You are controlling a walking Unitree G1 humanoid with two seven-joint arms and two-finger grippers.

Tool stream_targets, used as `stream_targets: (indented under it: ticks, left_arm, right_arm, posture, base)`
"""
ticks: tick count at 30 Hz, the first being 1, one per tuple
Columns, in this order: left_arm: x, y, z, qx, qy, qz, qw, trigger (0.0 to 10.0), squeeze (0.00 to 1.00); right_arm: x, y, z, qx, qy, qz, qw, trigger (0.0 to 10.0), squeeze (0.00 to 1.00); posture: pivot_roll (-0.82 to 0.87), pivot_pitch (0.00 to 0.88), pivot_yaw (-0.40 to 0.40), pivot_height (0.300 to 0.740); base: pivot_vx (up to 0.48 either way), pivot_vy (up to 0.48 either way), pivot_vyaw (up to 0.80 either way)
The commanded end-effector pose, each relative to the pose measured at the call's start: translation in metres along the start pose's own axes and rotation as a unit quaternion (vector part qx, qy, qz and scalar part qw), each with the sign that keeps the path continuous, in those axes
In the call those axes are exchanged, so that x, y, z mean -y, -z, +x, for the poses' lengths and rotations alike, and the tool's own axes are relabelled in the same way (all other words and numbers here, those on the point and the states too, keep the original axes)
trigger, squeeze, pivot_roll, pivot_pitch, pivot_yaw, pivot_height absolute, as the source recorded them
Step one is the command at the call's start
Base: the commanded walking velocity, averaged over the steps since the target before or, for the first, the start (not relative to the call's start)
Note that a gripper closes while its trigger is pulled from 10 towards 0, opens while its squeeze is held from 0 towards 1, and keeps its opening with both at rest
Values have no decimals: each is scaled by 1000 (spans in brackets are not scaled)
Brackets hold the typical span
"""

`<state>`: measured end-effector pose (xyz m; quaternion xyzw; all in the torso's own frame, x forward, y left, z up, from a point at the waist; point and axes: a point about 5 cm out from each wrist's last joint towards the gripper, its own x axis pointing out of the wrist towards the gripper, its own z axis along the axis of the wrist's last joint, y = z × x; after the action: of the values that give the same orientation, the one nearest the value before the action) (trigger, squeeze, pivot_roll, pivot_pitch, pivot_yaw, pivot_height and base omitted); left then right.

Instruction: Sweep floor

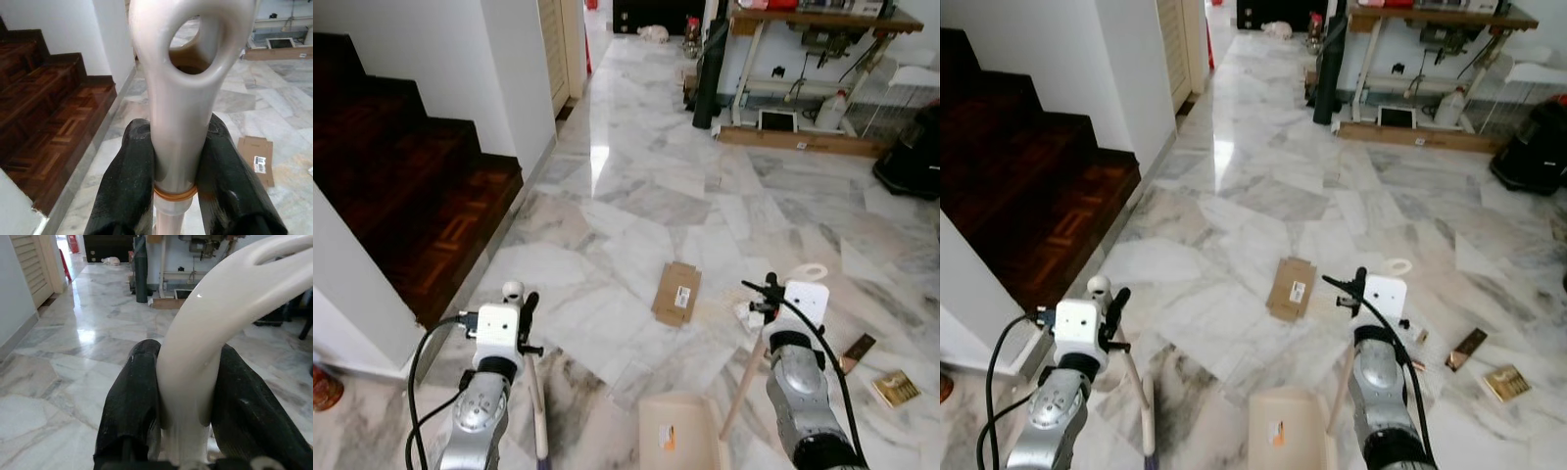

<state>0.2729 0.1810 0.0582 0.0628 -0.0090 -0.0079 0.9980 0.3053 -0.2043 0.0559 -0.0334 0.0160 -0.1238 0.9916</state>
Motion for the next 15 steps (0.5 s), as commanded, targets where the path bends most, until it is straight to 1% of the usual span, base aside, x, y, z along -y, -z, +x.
stream_targets:
  ticks: [1, 3, 10, 15]
  left_arm:
    - [-3, -11, 5, 26, -5, 5, 1000, 10000, 0]
    - [-2, -12, 5, 28, -4, 7, 1000, 10000, 0]
    - [-4, -12, 3, 28, -4, 9, 1000, 10000, 0]
    - [-4, -14, 5, 31, -2, 11, 999, 10000, 0]
  right_arm:
    - [-4, -10, 4, 18, -2, 4, 1000, 10000, 0]
    - [-5, -8, 4, 10, -1, 3, 1000, 10000, 0]
    - [-7, -8, 4, 10, -2, 6, 1000, 10000, 0]
    - [-9, -8, 3, 9, -2, 9, 1000, 10000, 0]
  posture:
    - [93, 0, -17, 740]
    - [96, 1, -17, 740]
    - [98, 2, -12, 740]
    - [99, 3, -10, 740]
  base:
    - [319, 0, 0]
    - [356, 0, 0]
    - [359, 0, 0]
    - [355, 0, 0]
